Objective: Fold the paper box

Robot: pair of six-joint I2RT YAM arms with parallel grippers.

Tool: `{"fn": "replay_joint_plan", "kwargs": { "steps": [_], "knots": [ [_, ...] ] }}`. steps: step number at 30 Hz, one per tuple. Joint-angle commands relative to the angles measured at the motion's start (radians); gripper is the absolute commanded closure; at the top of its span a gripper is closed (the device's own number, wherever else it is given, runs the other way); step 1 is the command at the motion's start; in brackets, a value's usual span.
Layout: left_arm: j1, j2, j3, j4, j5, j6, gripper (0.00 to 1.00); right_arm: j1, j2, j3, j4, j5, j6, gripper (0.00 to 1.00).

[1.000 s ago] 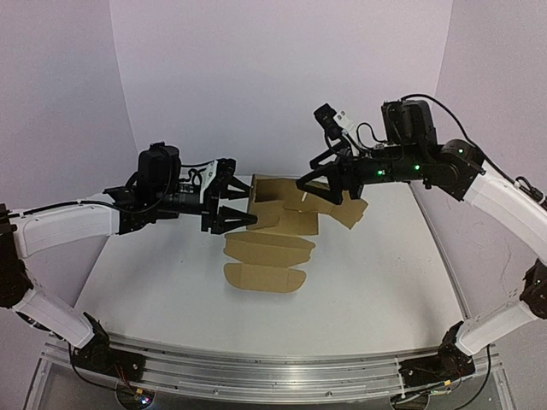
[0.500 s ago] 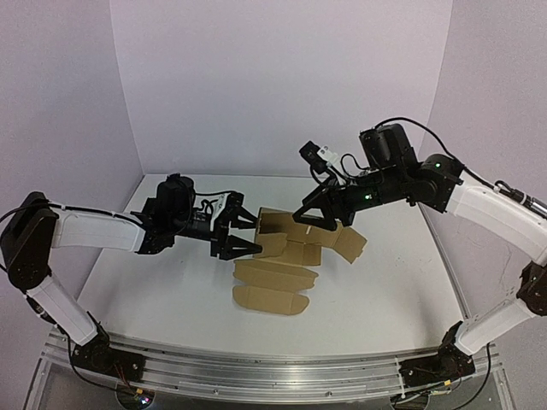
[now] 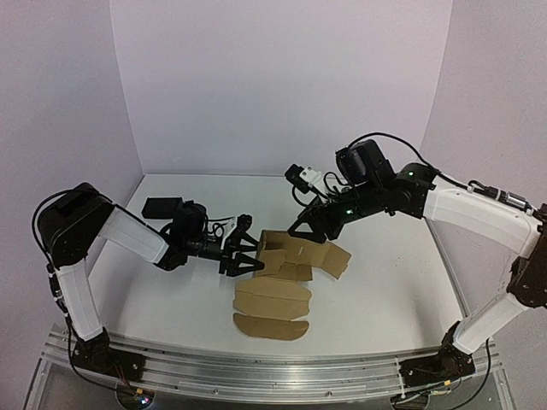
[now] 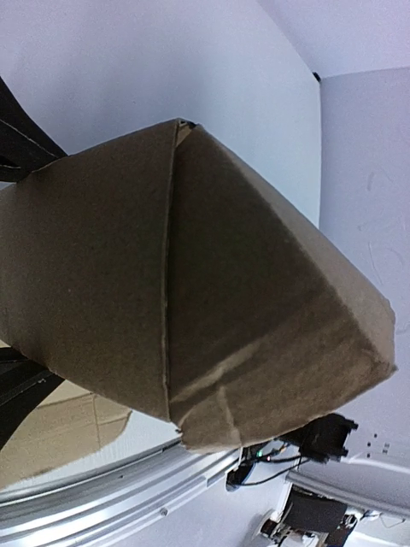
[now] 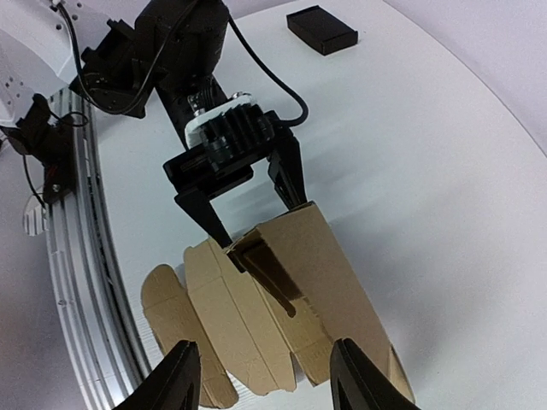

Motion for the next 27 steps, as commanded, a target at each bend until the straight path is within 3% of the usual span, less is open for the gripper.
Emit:
{"fn": "replay_joint_plan", "kwargs": {
  "steps": [1,4,7,14,16,19,22,27],
  "knots": [
    [0.060,0.089,0.150,0.038,0.026,-0.012,0.54,-0.004,0.077,0.060,0.022,0.106,-0.075,0.45],
    [0.068,0.149,0.194,-0.004,0.053,0.002,0.55,-0.021,0.134,0.087,0.022,0.105,-0.069,0.44],
    [0.067,0.166,0.133,0.049,0.111,0.017,0.55,-0.031,0.171,0.095,0.023,0.085,-0.065,0.44],
    [0.030,0.151,0.116,0.011,0.136,0.112,0.53,-0.032,0.210,0.225,0.022,-0.278,-0.003,0.38],
    [0.024,0.143,0.109,-0.011,0.132,0.134,0.51,-0.032,0.192,0.215,0.023,-0.249,0.035,0.35],
    [0.015,0.122,0.094,-0.006,0.086,0.015,0.51,-0.032,0.166,0.173,0.020,-0.039,0.126,0.31],
    [-0.037,0.102,0.012,0.138,0.002,-0.061,0.51,-0.032,0.140,0.101,0.023,0.137,0.251,0.34],
    [-0.110,0.155,-0.036,0.337,-0.163,-0.197,0.51,-0.021,0.120,0.009,0.029,0.232,0.431,0.42]
  ]
}}
